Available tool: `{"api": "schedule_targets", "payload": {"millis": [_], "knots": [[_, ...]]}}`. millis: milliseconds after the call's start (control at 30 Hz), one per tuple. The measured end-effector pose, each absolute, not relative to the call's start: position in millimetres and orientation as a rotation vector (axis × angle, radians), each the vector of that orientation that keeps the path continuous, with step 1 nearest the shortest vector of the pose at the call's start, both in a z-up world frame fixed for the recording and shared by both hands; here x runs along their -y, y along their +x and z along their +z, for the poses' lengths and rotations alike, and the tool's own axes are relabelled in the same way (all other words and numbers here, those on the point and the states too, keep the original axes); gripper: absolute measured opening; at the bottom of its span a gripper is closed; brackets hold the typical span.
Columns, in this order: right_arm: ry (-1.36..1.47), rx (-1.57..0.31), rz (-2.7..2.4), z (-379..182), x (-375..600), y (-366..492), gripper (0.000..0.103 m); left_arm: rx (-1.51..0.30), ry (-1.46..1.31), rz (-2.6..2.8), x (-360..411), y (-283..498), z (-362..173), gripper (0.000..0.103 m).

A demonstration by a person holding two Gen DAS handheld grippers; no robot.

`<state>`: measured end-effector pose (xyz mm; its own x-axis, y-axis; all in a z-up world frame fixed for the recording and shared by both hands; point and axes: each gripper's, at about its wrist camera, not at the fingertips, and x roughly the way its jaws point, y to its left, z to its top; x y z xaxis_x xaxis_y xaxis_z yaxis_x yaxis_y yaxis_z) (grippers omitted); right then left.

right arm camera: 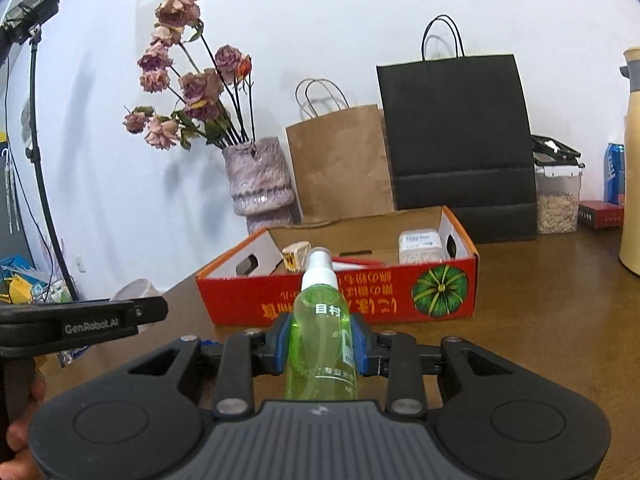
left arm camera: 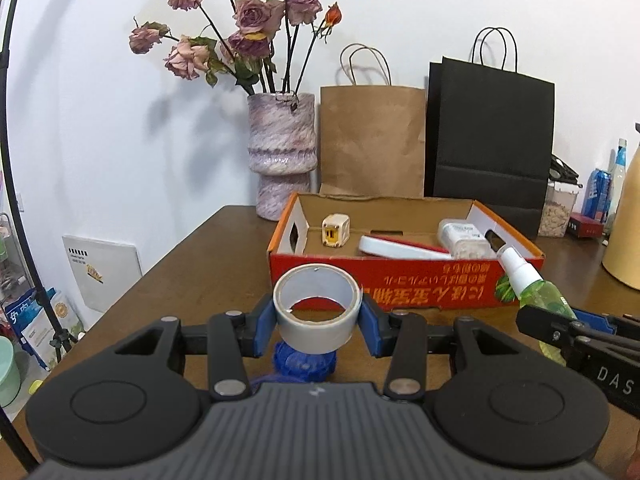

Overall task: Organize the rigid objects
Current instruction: 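Carry the green spray bottle and tape roll over the red box with both tools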

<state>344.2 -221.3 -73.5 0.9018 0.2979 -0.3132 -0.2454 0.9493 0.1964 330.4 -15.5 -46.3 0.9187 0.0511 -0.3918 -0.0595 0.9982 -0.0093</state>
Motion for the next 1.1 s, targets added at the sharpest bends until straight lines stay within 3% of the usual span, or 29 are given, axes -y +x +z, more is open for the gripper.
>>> {"api": "schedule_targets", "payload": {"millis": [1100], "knots": [[0.165,-0.219,0.238,-44.2,221.8,432.1,0.030,-0.346,-0.087,0.099,31.0,423.4,-26.3,0.045]]}}
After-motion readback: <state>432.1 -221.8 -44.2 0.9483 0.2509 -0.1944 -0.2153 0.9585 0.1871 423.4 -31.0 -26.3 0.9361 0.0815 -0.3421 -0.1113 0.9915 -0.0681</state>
